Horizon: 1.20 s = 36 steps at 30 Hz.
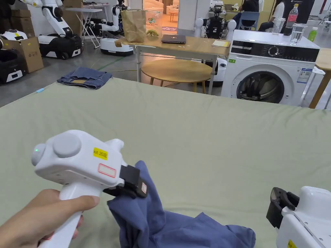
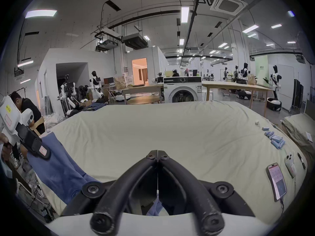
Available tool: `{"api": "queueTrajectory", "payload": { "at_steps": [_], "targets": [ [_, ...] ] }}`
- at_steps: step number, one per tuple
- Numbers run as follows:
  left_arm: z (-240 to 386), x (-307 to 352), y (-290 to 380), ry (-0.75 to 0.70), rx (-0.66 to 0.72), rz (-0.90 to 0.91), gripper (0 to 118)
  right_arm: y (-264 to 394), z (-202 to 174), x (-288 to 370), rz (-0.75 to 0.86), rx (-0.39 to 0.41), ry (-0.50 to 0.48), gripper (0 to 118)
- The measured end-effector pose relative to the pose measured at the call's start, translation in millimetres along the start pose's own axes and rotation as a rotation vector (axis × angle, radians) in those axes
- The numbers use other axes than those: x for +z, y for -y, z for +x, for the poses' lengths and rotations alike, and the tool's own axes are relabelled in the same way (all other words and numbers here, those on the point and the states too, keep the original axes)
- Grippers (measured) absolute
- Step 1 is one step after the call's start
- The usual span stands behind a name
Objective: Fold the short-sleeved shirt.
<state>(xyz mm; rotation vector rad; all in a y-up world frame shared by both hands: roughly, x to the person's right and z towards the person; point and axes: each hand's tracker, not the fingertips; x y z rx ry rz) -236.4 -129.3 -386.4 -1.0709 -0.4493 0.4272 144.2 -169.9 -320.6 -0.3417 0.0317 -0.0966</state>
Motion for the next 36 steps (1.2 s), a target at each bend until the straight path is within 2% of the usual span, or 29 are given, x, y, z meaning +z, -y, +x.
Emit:
{"api": "queueTrajectory", "payload": {
  "at_steps": [9, 15, 23, 25, 27, 32, 36],
  "targets": [
    [68, -86, 3, -0.006, -0.098, -0.153, 4, 1, 11, 5, -0.013, -0.009, 0.020, 0],
    [108, -151, 15, -0.065, -0.181, -0.248, 4, 2, 22, 9, -0.025, -0.013, 0.045, 0],
    [135, -184, 38, -0.072, -0.239, -0.275, 4, 6, 34, 12, -0.040, -0.028, 0.074, 0],
    [133, -187, 39, -0.070, -0.226, -0.282, 17, 7, 35, 12, -0.043, -0.027, 0.078, 0],
    [125, -185, 38, 0.022, -0.160, -0.306, 39, 9, 37, 12, -0.047, -0.030, 0.080, 0],
    [124, -156, 32, 0.094, -0.168, -0.308, 42, 11, 41, 13, -0.056, -0.033, 0.085, 0],
    [116, -121, 21, 0.264, -0.107, -0.250, 42, 12, 41, 14, -0.059, -0.037, 0.086, 0]
  ]
}}
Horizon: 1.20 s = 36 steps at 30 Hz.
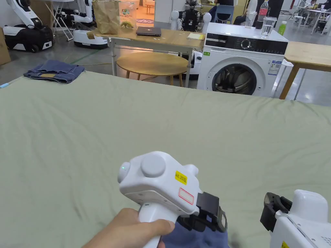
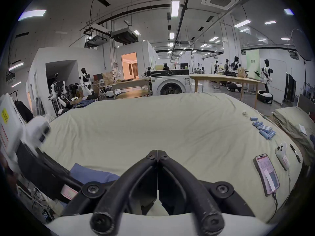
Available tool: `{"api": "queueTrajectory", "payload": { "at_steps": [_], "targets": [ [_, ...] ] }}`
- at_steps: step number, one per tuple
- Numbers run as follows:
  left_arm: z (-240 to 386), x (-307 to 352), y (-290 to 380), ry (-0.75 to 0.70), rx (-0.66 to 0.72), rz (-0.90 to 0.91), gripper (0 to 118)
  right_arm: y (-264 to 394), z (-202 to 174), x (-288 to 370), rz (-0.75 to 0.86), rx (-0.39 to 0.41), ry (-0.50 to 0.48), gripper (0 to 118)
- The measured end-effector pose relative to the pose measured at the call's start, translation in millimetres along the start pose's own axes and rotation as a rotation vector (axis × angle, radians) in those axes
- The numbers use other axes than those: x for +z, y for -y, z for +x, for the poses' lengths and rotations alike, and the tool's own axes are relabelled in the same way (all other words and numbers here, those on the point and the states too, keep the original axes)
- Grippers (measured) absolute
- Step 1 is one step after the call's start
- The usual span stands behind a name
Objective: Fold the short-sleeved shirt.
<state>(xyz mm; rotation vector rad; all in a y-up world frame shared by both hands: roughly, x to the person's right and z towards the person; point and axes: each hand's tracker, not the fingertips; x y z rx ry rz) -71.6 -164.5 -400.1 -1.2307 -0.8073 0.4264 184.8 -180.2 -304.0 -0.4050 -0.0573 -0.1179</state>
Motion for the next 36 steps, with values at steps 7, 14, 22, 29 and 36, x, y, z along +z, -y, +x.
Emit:
{"api": "queueTrajectory", "payload": {
  "at_steps": [7, 14, 22, 29, 36],
  "targets": [
    [-26, -17, 5, 0.008, -0.015, 0.036, 5, 2, -1, -1, -0.004, -0.016, -0.005, 0],
    [-59, -94, 29, 0.060, 0.068, -0.066, 1, 5, -3, -1, -0.001, -0.015, -0.007, 0],
    [-62, -94, 36, 0.024, 0.056, -0.025, 0, 2, -3, -2, 0.012, -0.008, -0.002, 0],
    [-41, -16, 28, -0.098, -0.159, 0.310, 0, -11, -16, -3, 0.086, 0.015, 0.003, 0],
    [-42, 53, 39, -0.394, -0.308, 0.789, 0, -30, -44, -2, 0.234, 0.047, 0.013, 0]
  ]
}}
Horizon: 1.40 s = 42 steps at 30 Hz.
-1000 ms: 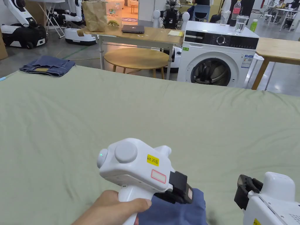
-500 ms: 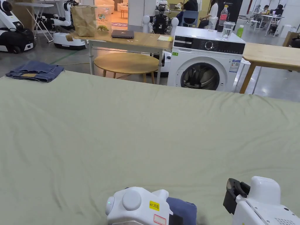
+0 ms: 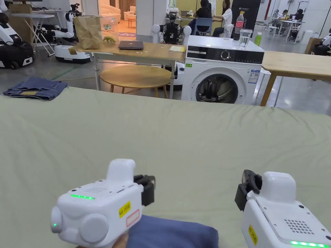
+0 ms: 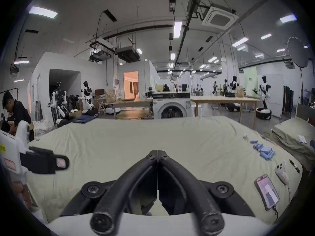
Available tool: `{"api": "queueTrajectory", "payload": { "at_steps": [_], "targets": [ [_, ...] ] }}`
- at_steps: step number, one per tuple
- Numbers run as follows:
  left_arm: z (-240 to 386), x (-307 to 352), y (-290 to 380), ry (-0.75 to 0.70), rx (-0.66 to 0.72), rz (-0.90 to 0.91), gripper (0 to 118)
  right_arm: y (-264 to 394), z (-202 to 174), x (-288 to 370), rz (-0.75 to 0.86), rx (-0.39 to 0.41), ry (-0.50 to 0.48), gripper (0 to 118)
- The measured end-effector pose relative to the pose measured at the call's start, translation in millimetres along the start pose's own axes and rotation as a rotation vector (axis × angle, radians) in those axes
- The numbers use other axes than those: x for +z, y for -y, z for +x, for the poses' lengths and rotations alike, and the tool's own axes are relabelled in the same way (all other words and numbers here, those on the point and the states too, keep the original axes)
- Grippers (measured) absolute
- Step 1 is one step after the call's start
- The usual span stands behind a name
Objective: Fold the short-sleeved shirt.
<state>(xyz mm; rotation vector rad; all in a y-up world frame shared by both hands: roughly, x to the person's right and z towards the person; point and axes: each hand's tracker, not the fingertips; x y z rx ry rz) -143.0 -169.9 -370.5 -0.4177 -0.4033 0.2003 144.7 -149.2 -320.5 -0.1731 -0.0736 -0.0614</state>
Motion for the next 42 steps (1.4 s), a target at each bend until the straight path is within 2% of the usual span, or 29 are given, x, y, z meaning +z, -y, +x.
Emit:
{"api": "queueTrajectory", "payload": {
  "at_steps": [7, 12, 16, 24, 30, 36, 41, 42],
  "targets": [
    [-17, 36, -3, -0.279, -0.154, 0.349, 0, -9, -18, 2, 0.084, 0.021, -0.006, 0],
    [-28, 48, 0, -0.415, -0.234, 0.463, 0, -7, -19, -1, 0.079, 0.022, -0.004, 0],
    [-45, 52, -3, -0.390, -0.176, 0.398, 0, 3, -14, 3, 0.012, 0.028, -0.013, 0],
    [-60, 57, 11, -0.352, -0.133, 0.322, 0, 61, -17, 24, -0.282, 0.078, -0.110, 0],
    [-62, 57, 24, -0.278, -0.110, 0.222, 0, 101, -29, 3, -0.465, 0.091, -0.151, 0],
    [-77, 55, 42, -0.123, 0.017, -0.019, 0, 123, -30, -27, -0.536, 0.071, -0.101, 0],
    [-101, 51, 58, -0.029, 0.143, -0.206, 0, 124, -34, -27, -0.541, 0.095, -0.087, 0],
    [-107, 50, 59, -0.008, 0.170, -0.248, 4, 124, -34, -27, -0.543, 0.093, -0.087, 0]
  ]
}}
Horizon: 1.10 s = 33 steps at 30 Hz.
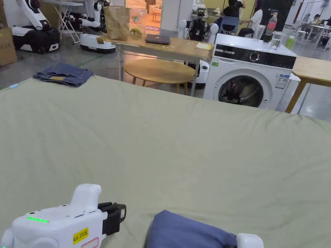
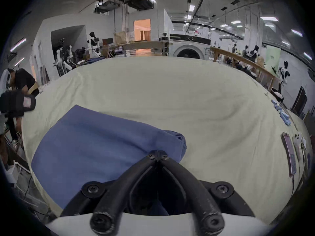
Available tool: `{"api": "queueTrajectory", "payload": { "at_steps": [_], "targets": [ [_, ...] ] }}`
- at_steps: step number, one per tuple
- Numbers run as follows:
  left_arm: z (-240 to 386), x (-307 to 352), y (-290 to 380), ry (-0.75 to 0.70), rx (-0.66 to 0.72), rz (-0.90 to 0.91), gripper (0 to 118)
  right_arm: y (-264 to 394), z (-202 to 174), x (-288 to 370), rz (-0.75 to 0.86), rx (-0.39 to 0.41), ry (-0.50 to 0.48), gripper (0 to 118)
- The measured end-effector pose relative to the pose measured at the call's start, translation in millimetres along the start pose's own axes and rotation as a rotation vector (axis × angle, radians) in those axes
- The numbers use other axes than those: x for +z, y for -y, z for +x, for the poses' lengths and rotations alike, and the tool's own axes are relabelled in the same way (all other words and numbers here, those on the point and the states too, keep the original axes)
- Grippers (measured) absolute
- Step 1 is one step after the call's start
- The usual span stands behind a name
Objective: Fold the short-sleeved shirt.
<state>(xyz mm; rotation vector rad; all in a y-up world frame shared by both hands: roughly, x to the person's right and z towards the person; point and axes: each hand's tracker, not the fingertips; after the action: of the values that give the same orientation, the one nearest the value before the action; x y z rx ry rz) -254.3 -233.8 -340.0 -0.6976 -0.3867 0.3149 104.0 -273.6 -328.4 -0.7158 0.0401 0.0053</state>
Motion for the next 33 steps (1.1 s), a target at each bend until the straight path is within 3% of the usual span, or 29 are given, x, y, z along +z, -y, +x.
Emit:
{"api": "queueTrajectory", "payload": {
  "at_steps": [1, 3, 4, 9, 11, 20, 26, 29, 33],
  "targets": [
    [-6, -2, 0, 0.036, 0.031, -0.032, 15, 0, 1, 0, -0.002, -0.004, -0.003, 0],
    [-19, -6, -2, 0.128, 0.103, -0.110, 51, -1, 3, 0, -0.006, -0.011, -0.010, 0],
    [-24, -9, -3, 0.169, 0.134, -0.140, 61, -1, 4, 0, -0.007, -0.012, -0.013, 0],
    [-53, -31, -3, 0.399, 0.347, -0.252, 75, -2, 3, 1, -0.011, -0.012, -0.018, 0],
    [-58, -45, -1, 0.466, 0.415, -0.300, 75, -2, 4, 1, -0.011, -0.015, -0.019, 0],
    [-35, -118, 21, 0.710, 0.480, -0.530, 76, 0, 7, 0, -0.008, -0.033, -0.030, 0],
    [-12, -133, 19, 0.699, 0.495, -0.533, 73, 0, 8, 0, -0.008, -0.039, -0.032, 0],
    [-14, -131, 22, 0.564, 0.430, -0.547, 27, 2, 9, 3, -0.002, -0.047, -0.035, 0],
    [-19, -130, 30, 0.611, 0.467, -0.516, 19, 4, 5, 4, 0.009, -0.023, -0.034, 0]
  ]
}}
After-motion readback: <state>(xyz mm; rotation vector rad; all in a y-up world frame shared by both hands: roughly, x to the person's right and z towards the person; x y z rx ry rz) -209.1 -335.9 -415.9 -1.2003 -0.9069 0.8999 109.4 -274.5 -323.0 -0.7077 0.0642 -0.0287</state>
